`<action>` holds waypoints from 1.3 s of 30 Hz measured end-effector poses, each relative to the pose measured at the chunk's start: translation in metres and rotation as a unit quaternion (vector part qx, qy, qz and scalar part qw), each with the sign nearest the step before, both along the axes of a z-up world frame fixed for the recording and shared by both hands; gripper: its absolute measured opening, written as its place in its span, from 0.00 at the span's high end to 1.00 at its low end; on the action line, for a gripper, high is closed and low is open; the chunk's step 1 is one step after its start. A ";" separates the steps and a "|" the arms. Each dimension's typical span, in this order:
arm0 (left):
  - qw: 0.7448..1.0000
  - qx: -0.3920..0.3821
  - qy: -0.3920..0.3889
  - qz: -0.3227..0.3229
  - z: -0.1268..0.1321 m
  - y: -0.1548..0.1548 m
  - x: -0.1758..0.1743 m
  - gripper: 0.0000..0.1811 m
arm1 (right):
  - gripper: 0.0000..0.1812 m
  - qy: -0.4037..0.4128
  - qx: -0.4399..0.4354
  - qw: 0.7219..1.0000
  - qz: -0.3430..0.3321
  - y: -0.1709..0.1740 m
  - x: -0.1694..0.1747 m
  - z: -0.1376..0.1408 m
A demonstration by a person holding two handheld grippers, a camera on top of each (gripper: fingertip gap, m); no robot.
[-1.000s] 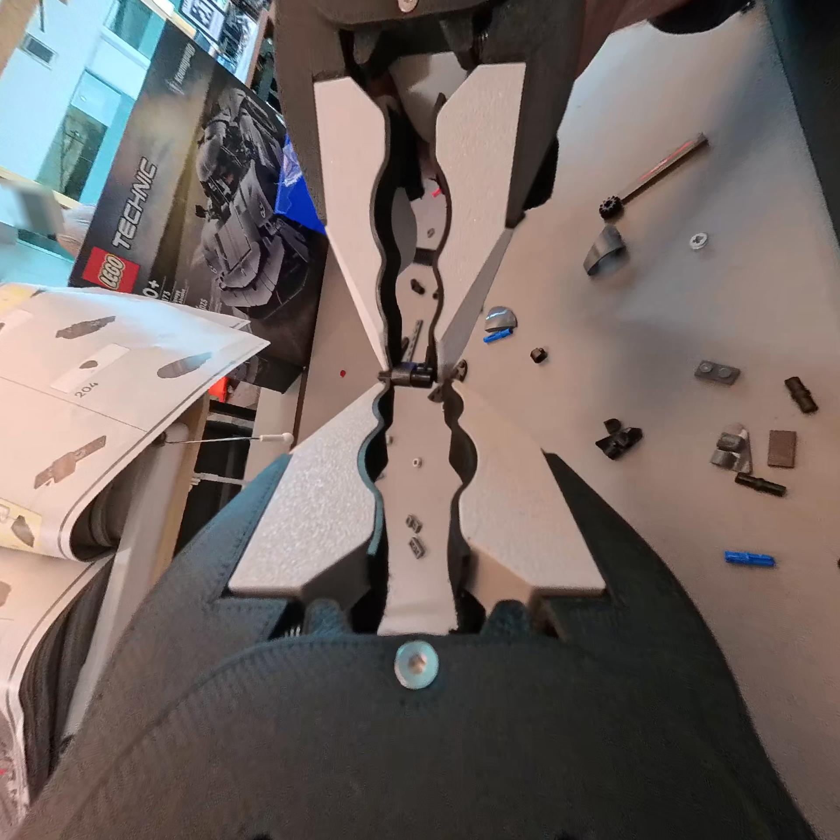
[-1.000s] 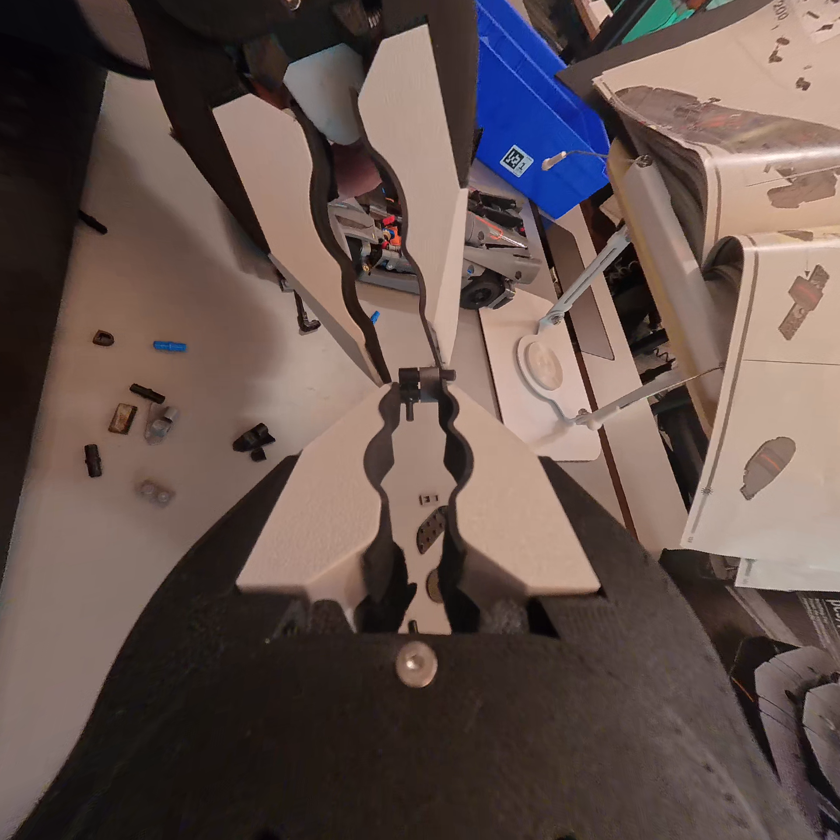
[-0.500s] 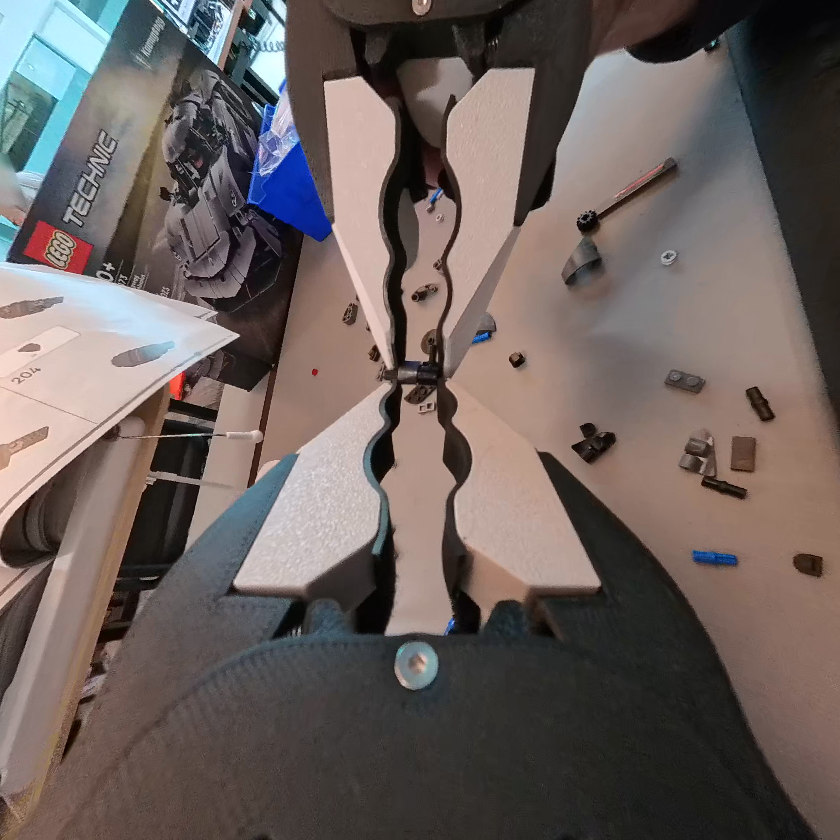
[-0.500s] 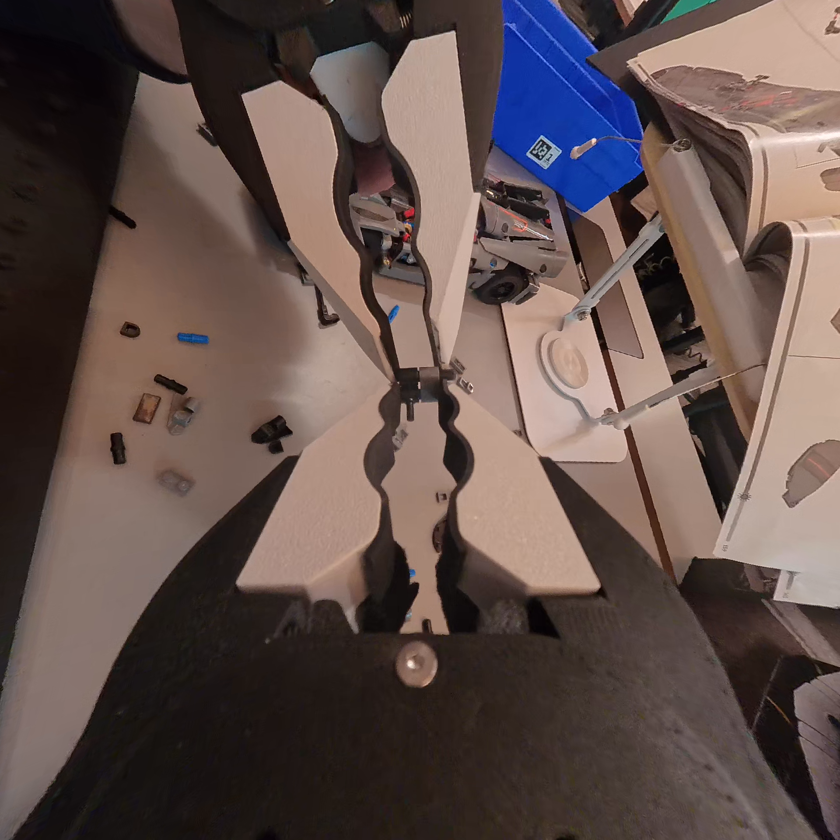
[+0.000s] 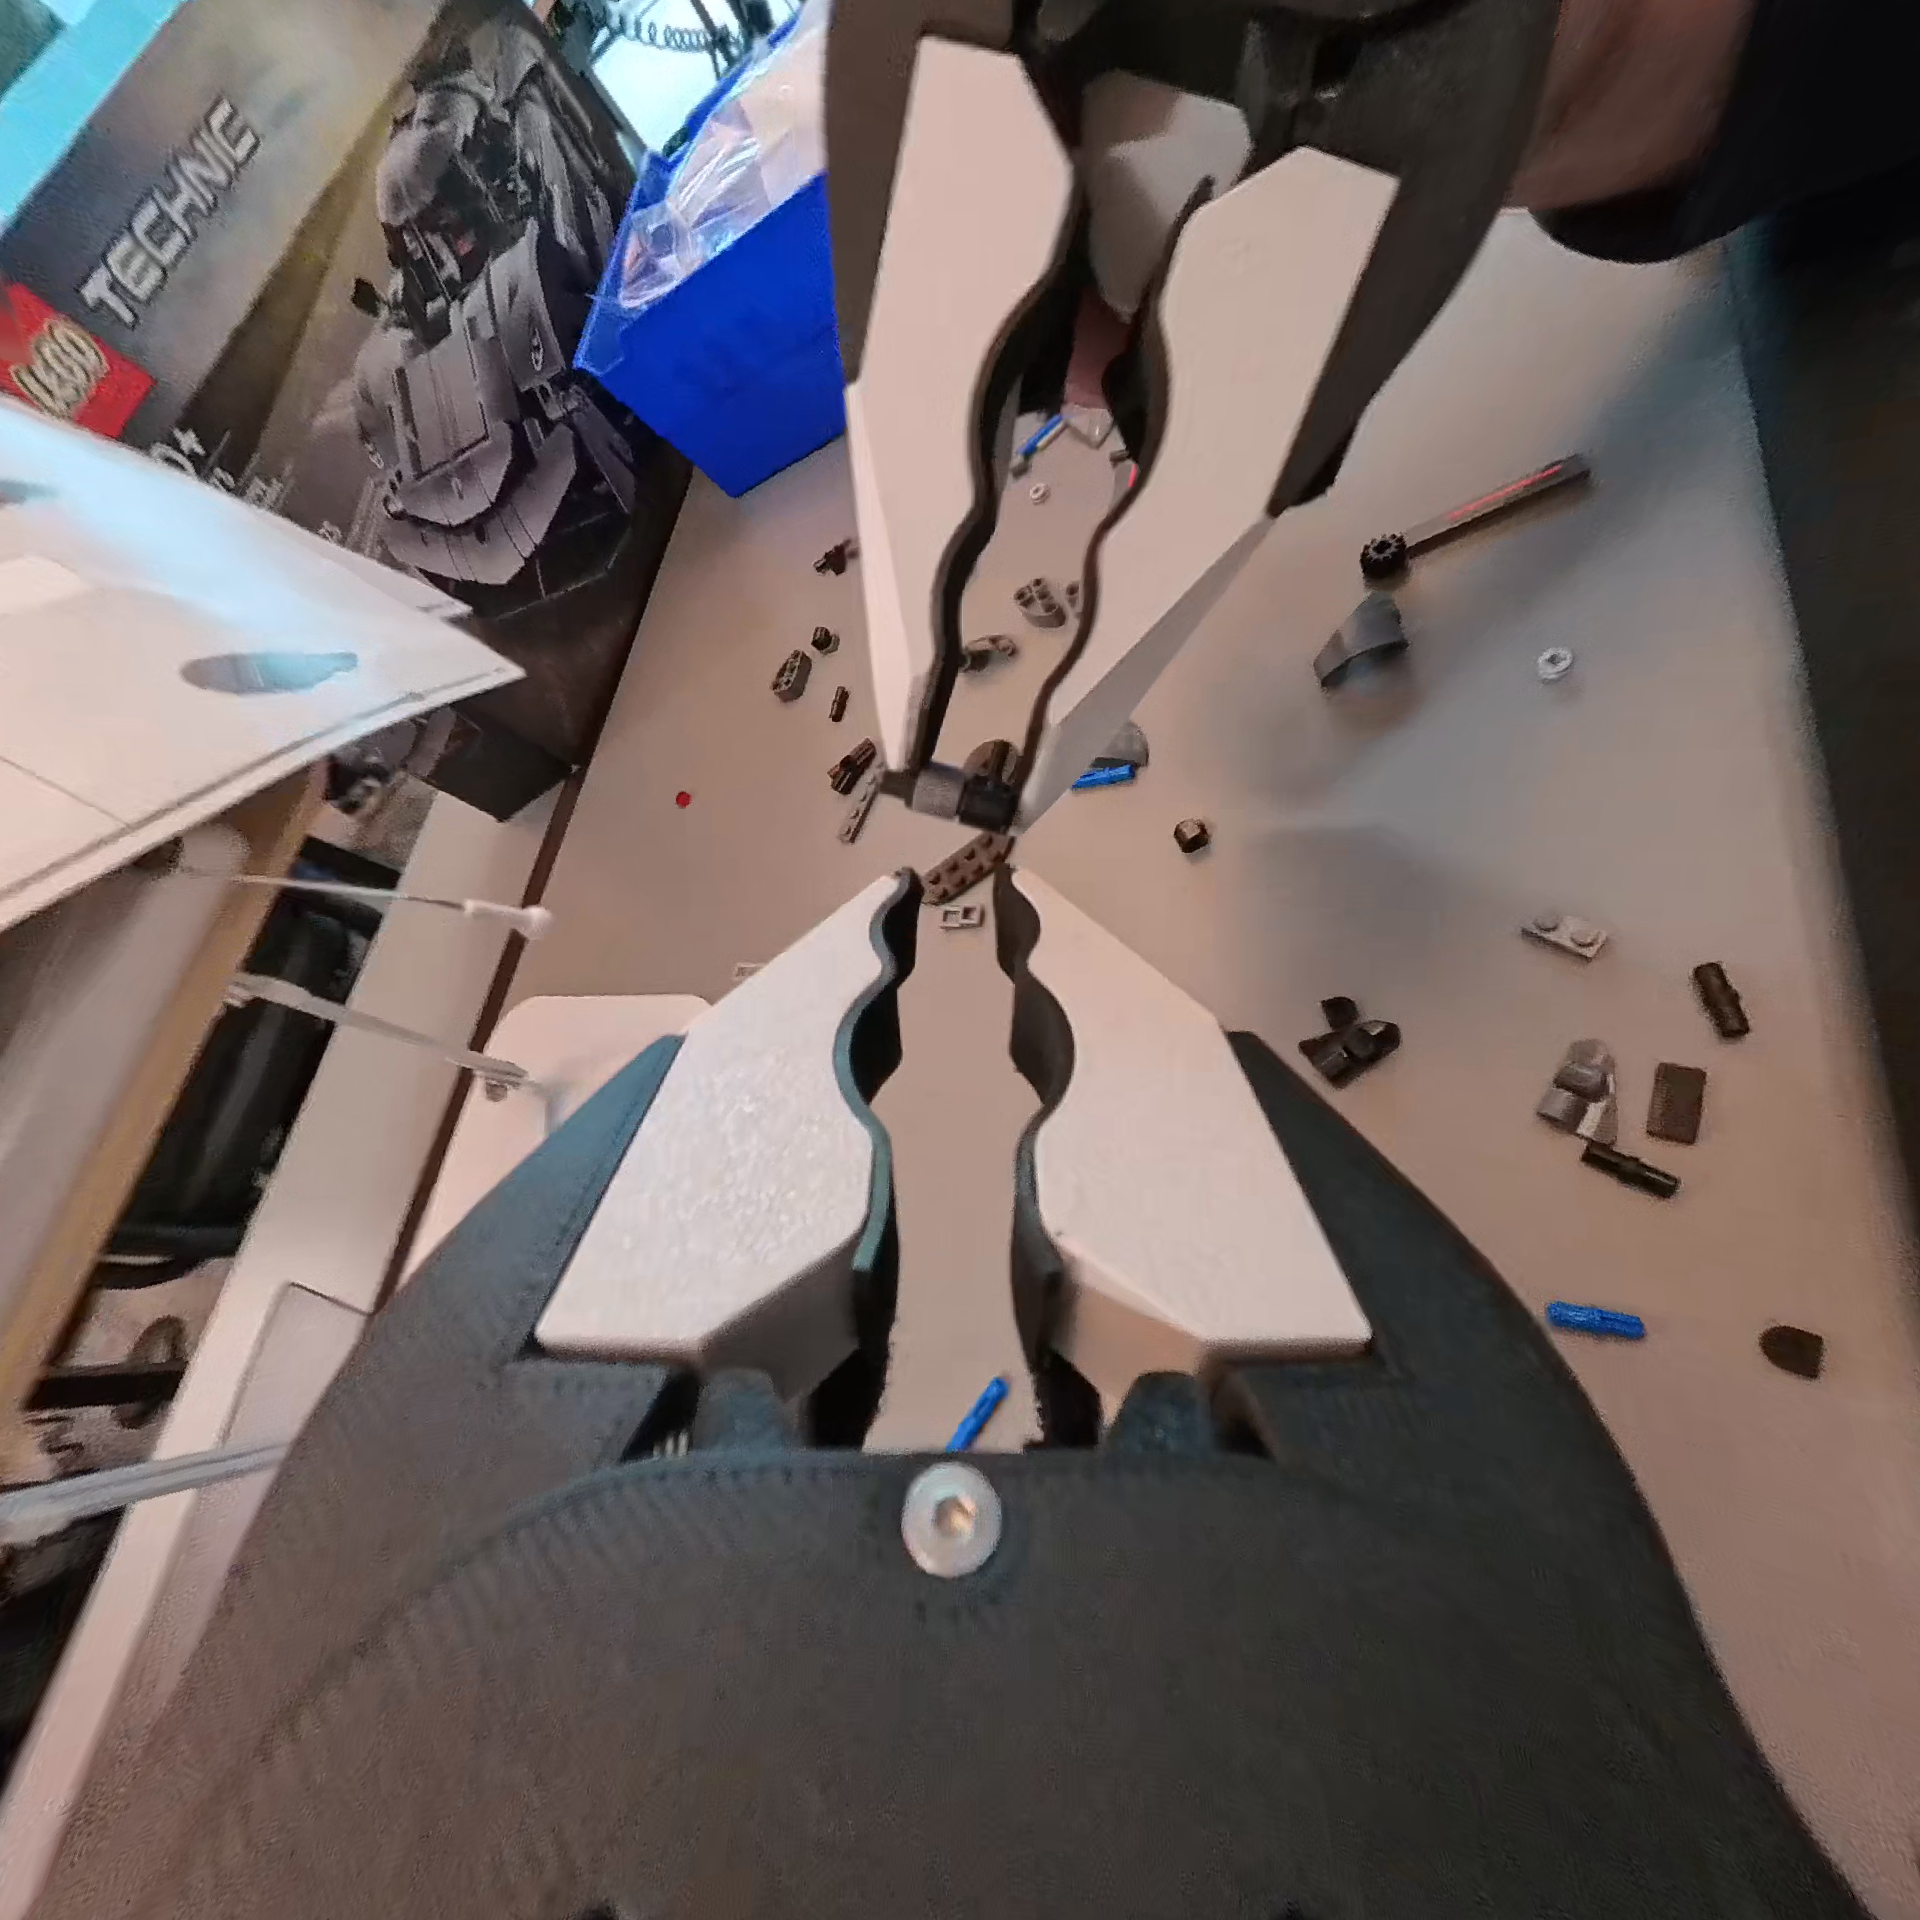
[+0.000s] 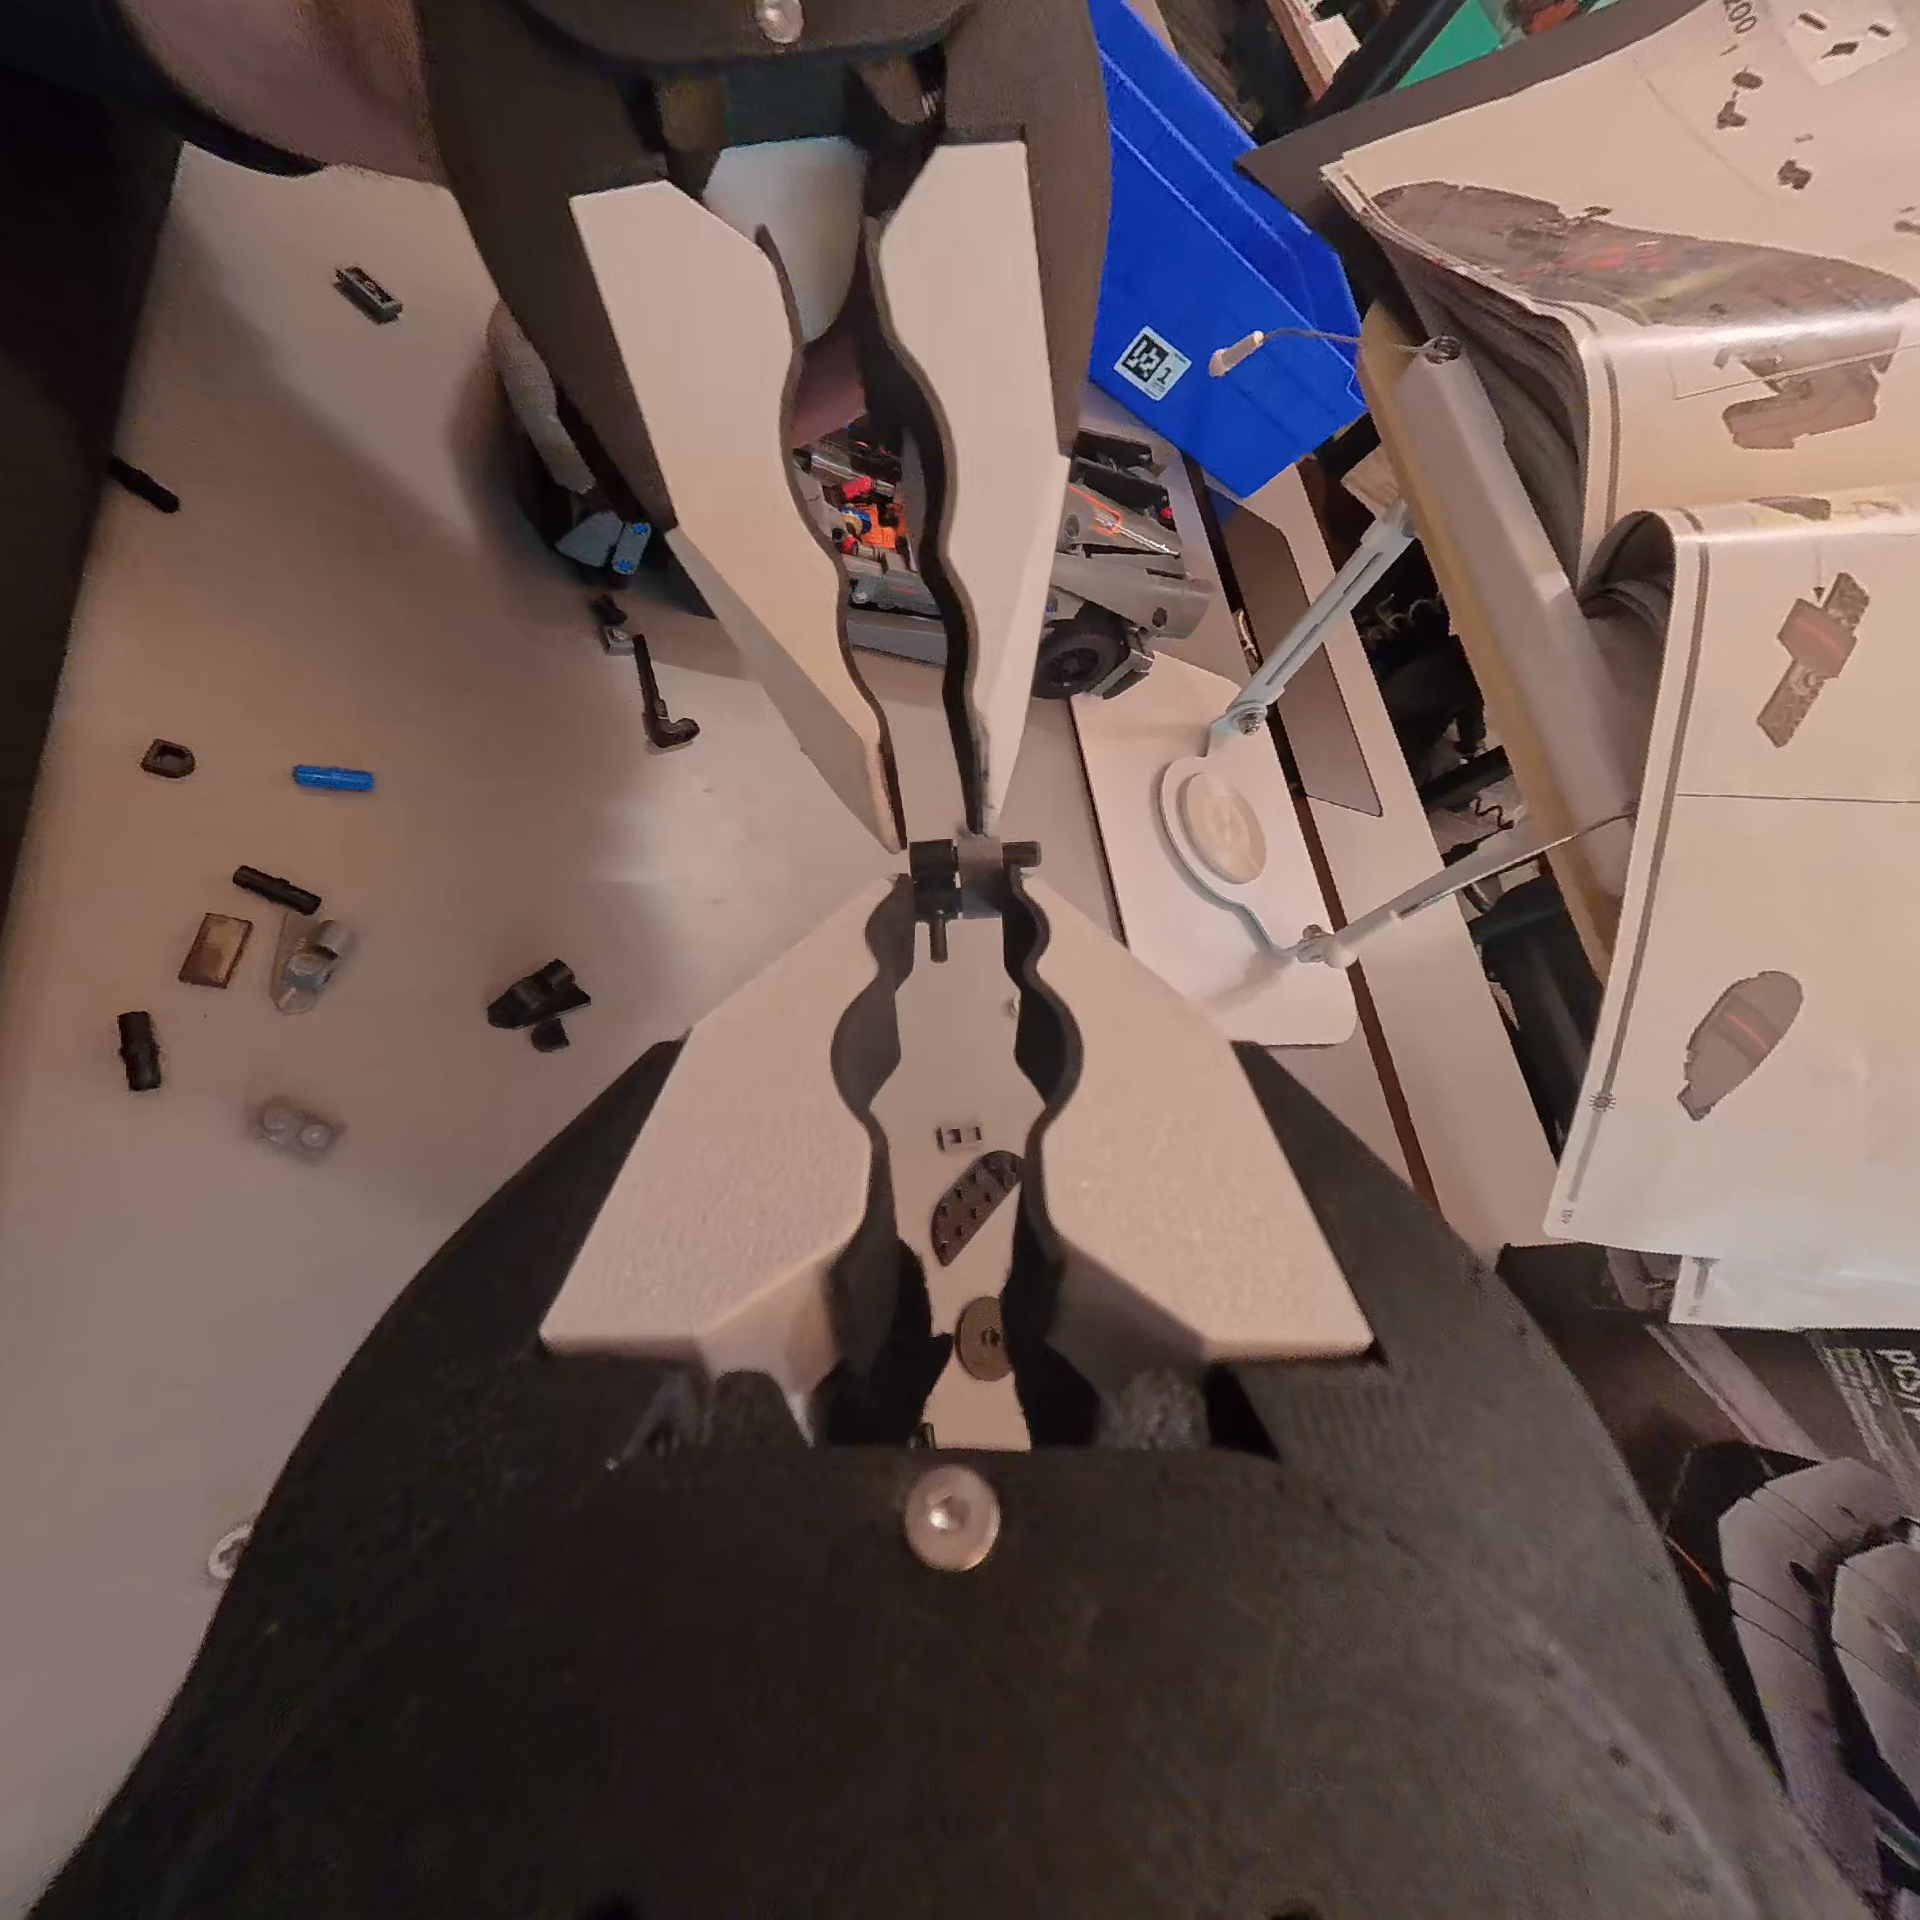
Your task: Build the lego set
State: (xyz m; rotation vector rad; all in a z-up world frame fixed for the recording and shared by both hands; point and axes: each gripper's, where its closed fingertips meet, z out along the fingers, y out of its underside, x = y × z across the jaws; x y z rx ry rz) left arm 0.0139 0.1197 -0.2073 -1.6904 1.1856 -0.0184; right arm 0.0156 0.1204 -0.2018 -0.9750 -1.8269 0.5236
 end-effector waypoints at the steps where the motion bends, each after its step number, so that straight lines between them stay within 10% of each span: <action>1: 1.000 -0.013 -0.017 0.000 0.000 0.001 0.000 0.91 | 0.92 0.002 0.004 1.000 -0.001 0.001 0.000 0.000; 25: 0.941 -0.180 -0.285 -0.009 0.018 0.003 0.005 0.96 | 0.92 0.034 0.158 0.987 -0.027 0.004 -0.008 0.009; 39: 0.937 -0.160 -0.308 0.043 0.026 0.015 -0.022 0.97 | 0.94 -0.057 -0.011 0.998 -0.022 0.019 0.012 -0.019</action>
